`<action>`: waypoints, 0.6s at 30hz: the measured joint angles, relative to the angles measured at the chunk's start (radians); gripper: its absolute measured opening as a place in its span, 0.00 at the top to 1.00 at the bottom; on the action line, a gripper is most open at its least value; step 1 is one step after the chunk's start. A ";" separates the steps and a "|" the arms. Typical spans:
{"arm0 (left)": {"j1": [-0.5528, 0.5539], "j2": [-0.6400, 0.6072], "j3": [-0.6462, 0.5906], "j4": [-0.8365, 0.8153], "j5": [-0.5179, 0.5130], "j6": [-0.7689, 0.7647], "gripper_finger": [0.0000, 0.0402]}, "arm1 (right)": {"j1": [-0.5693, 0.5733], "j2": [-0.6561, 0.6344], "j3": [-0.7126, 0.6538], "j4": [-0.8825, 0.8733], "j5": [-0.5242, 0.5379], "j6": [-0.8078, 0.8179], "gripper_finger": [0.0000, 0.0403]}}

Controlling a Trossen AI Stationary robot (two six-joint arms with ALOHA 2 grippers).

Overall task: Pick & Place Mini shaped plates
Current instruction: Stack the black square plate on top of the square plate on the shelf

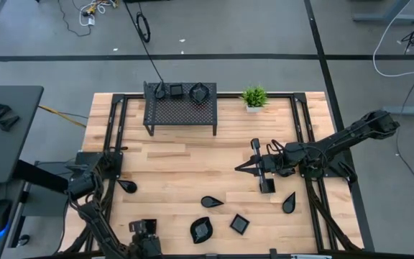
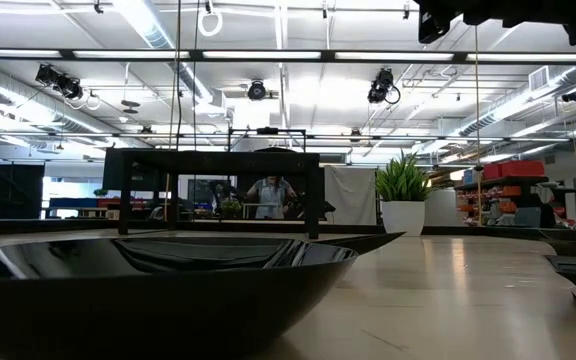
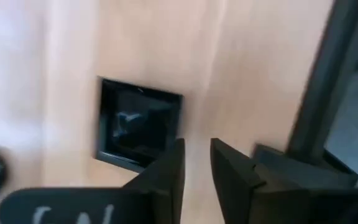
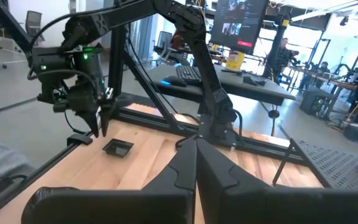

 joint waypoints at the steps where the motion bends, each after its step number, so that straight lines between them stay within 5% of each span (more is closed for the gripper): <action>1: 0.001 0.000 0.007 -0.021 -0.020 0.000 0.78 | 0.000 0.000 0.000 0.000 0.000 0.000 0.97; 8: 0.003 -0.002 -0.042 -0.016 -0.044 0.052 0.71 | 0.000 0.000 0.000 -0.011 0.000 0.000 0.97; 18: 0.007 -0.002 -0.112 0.082 -0.014 0.061 0.77 | 0.000 0.000 0.000 -0.016 0.000 0.000 0.97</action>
